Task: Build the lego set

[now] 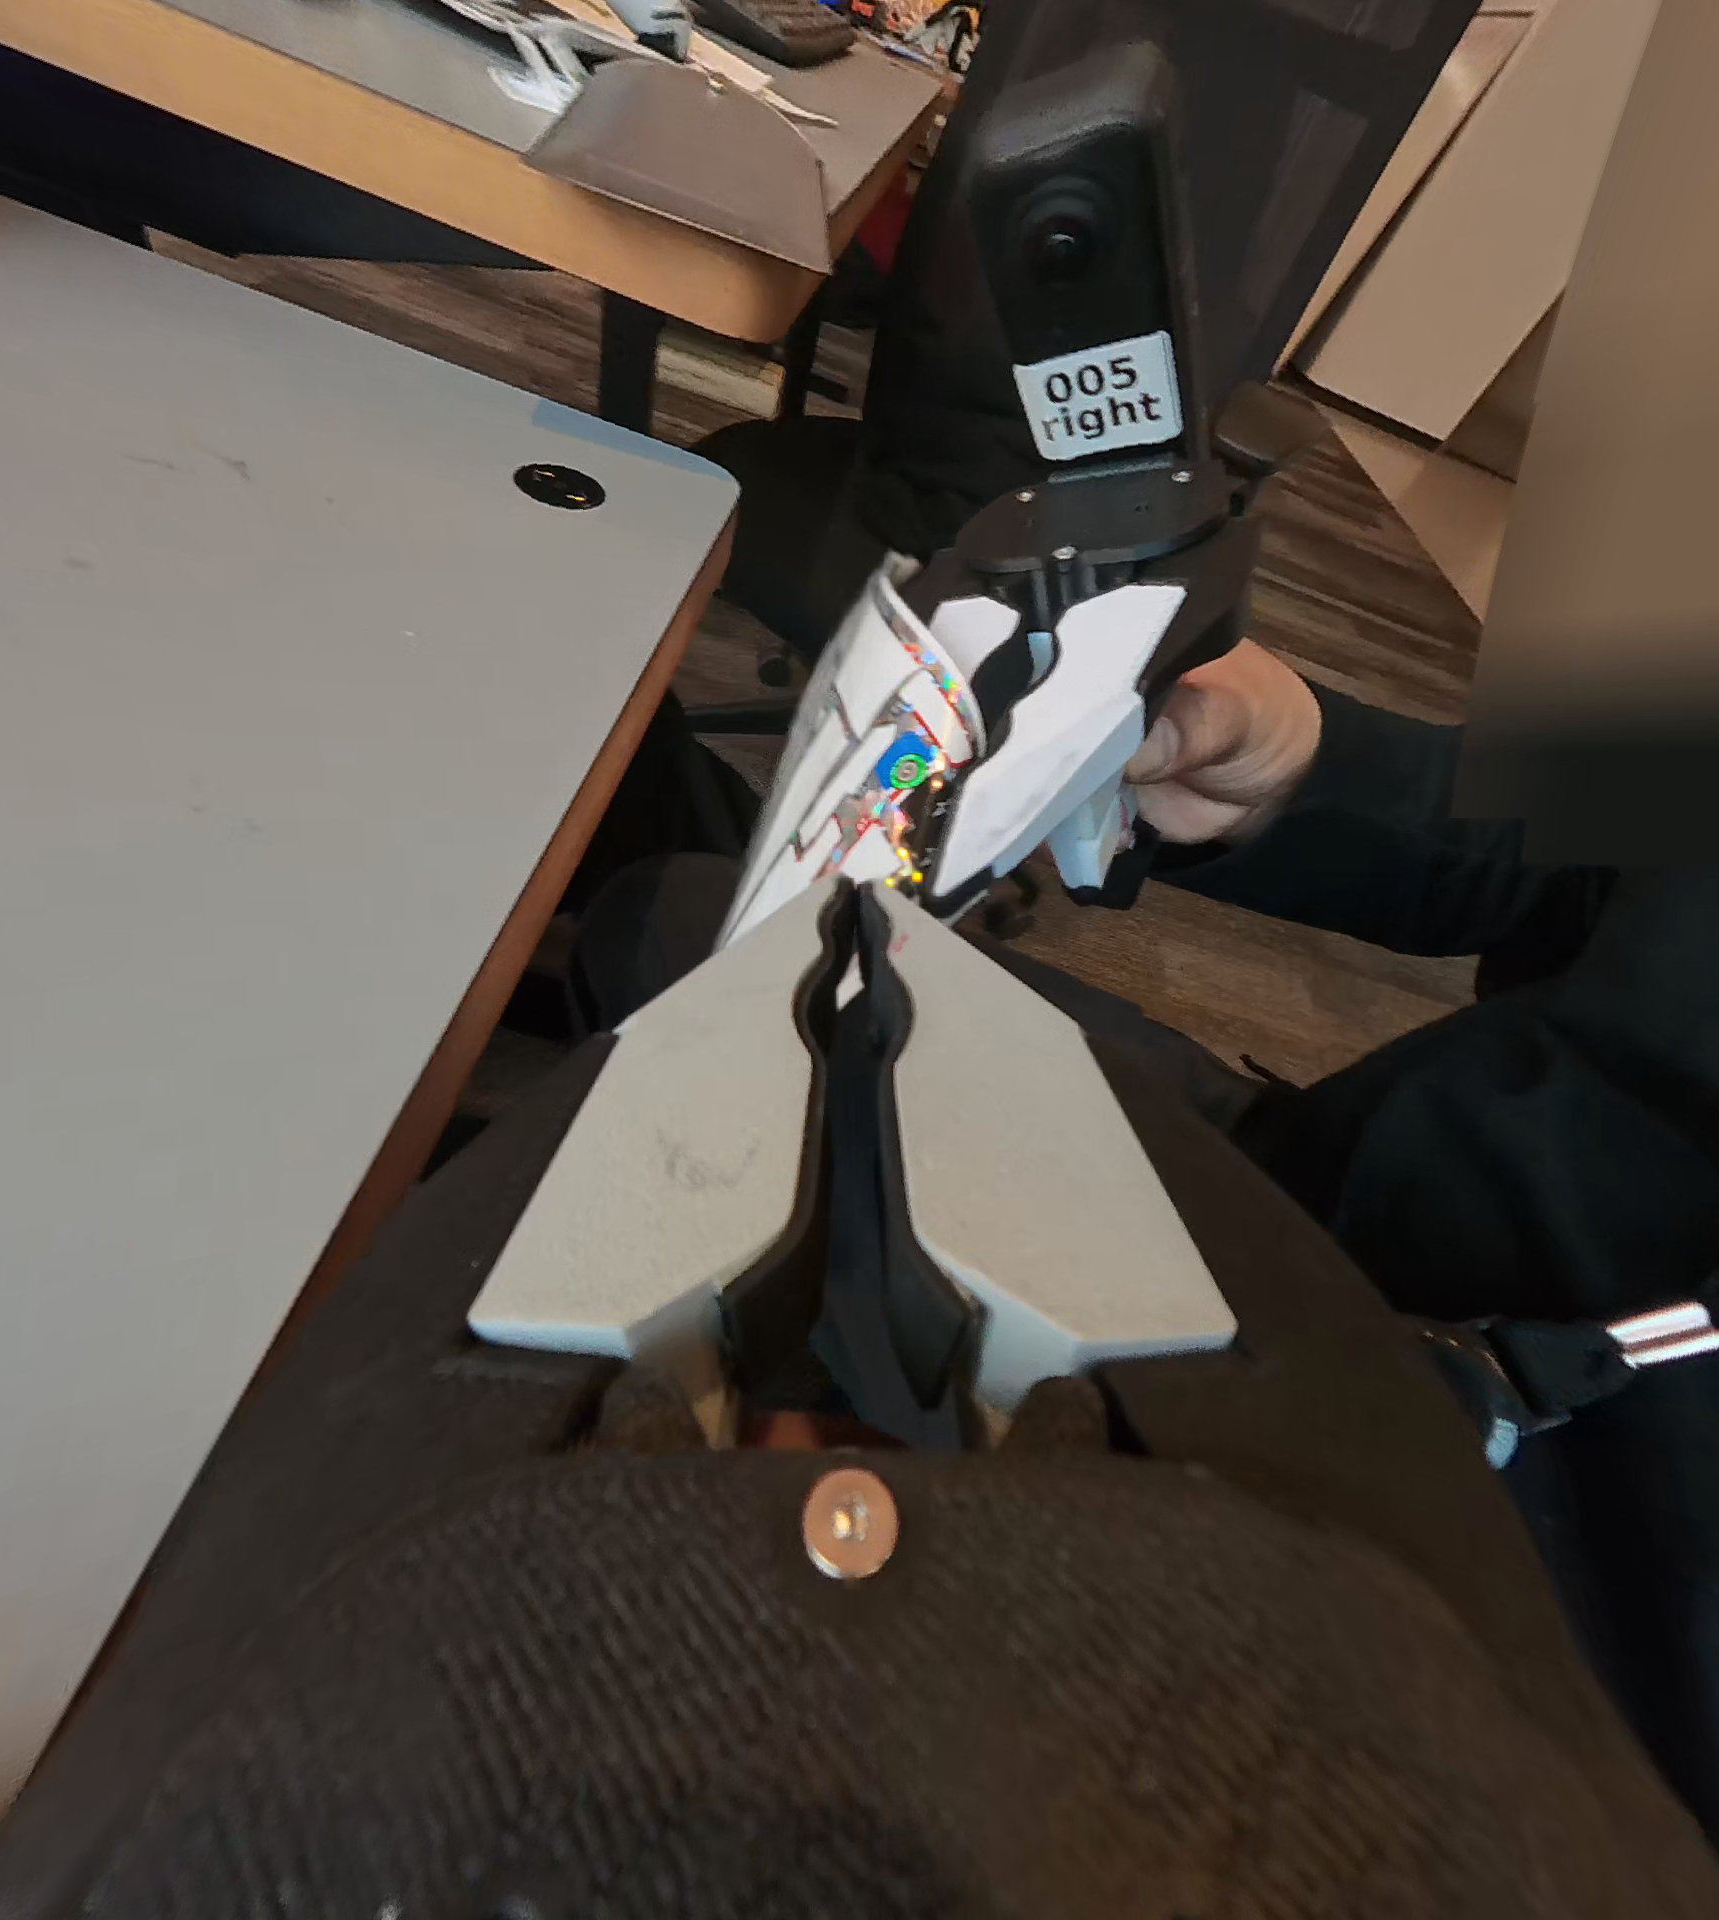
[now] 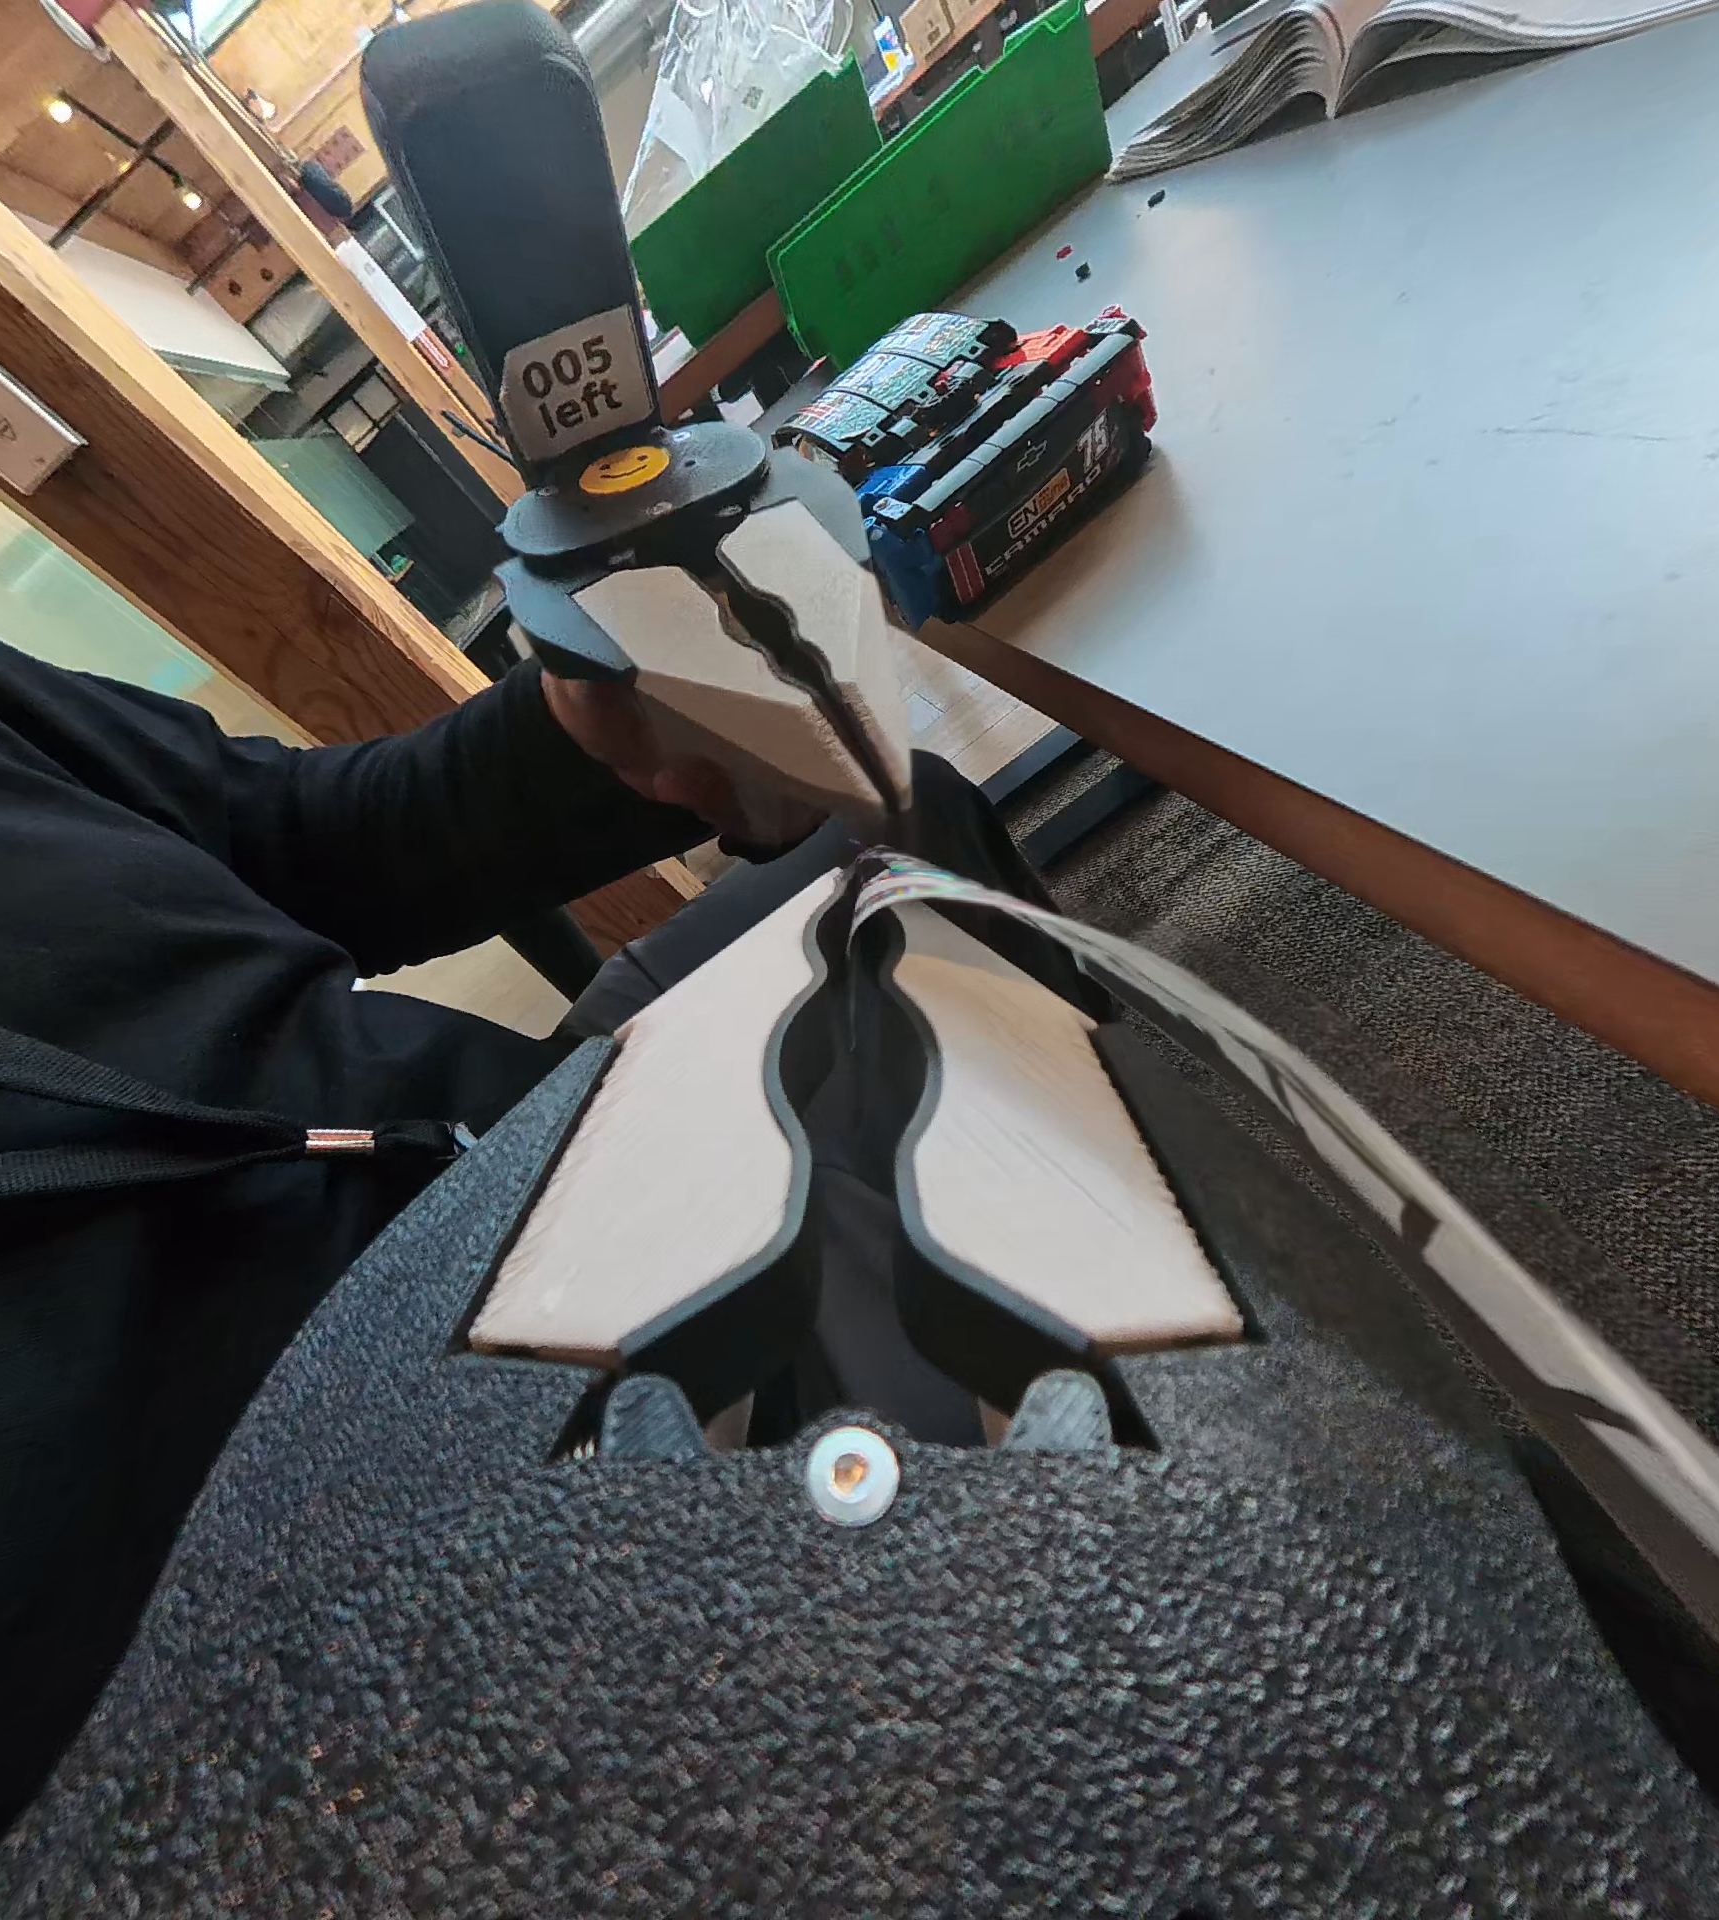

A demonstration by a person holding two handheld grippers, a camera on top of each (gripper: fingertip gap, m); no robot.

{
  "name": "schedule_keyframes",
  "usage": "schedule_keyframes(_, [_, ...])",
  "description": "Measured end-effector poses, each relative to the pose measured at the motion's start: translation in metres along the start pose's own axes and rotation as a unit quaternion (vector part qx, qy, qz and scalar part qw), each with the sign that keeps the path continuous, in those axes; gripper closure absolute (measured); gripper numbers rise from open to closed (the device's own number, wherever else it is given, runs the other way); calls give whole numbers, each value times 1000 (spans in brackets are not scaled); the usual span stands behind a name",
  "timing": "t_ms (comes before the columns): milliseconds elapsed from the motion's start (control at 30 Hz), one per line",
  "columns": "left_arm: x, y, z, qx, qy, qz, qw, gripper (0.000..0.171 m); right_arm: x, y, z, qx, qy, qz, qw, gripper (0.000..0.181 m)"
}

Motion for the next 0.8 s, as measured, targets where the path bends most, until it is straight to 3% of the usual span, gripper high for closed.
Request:
schedule_keyframes(300, [4, -1, -4, -21, 7, -22, 1000, 171, 0, 1, 0, -3, 1, 1, 1000, 181])
schedule_keyframes(433, [7, 3, -3, -12, -24, 19, 999, 171, 1, -1, 1, -3, 0, -6, 1000, 181])
schedule_keyframes(500, [6, 7, 0, -4, -62, 60, 996, 143, 1, -2, 1, -1, 1, -11, 1000, 181])
schedule_keyframes(800, [10, 11, 1, -19, -68, 82, 994, 164, 1, -5, 3, -9, -4, -27, 1000, 181])
Point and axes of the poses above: each gripper's, where its closed fingertips meet, z out along the fingers, x out of its top, y = z × x across the jaws, the point moved 10 cm from there along -z, back along the fingers, and after that the axes turned 10 degrees about z, right-handed, at the moved point
